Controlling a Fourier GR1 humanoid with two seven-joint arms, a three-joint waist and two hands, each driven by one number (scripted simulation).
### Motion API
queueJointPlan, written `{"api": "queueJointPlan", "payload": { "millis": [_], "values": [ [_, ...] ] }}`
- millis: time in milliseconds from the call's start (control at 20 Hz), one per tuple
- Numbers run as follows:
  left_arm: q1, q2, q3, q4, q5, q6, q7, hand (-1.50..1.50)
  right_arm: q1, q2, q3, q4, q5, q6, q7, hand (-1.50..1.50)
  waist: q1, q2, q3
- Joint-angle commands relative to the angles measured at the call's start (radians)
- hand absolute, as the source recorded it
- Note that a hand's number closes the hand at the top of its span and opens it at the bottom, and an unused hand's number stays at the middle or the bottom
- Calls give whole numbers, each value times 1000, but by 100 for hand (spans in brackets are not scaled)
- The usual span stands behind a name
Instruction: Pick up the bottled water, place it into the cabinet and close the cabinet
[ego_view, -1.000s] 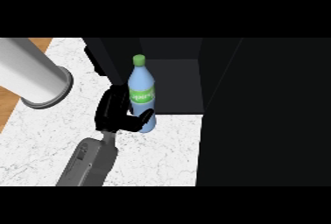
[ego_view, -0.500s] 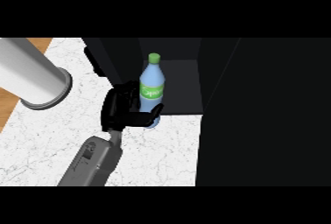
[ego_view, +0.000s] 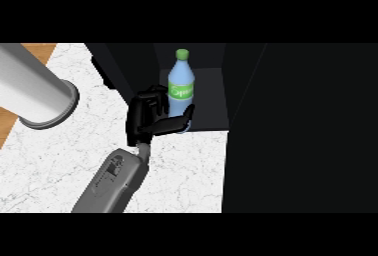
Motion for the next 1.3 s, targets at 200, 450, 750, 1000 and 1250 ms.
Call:
{"api": "queueJointPlan", "payload": {
  "millis": [200, 450, 750, 1000, 1250],
  "values": [
    [-282, 36, 20, 214, -72, 26, 66, 150, -10, -5, 5, 14, -7, 11, 1, -150, -58, 31, -1],
    [-292, 60, 26, 223, -79, 59, 69, 150, -29, -12, -7, -23, -20, 15, 10, -150, -65, 33, -2],
    [-283, 94, -31, 291, -163, 143, 74, 150, -43, 1, 12, 46, -10, 27, -14, -150, -56, 34, -1],
    [-300, 125, -48, 329, -208, 211, 95, 150, -34, -19, 8, 32, -1, 34, -9, -150, -74, 37, -1],
    [-328, 135, -34, 434, -200, 196, 63, -150, -50, 5, 10, 47, -7, 15, -3, -150, -62, 41, -3]
  ]
}}
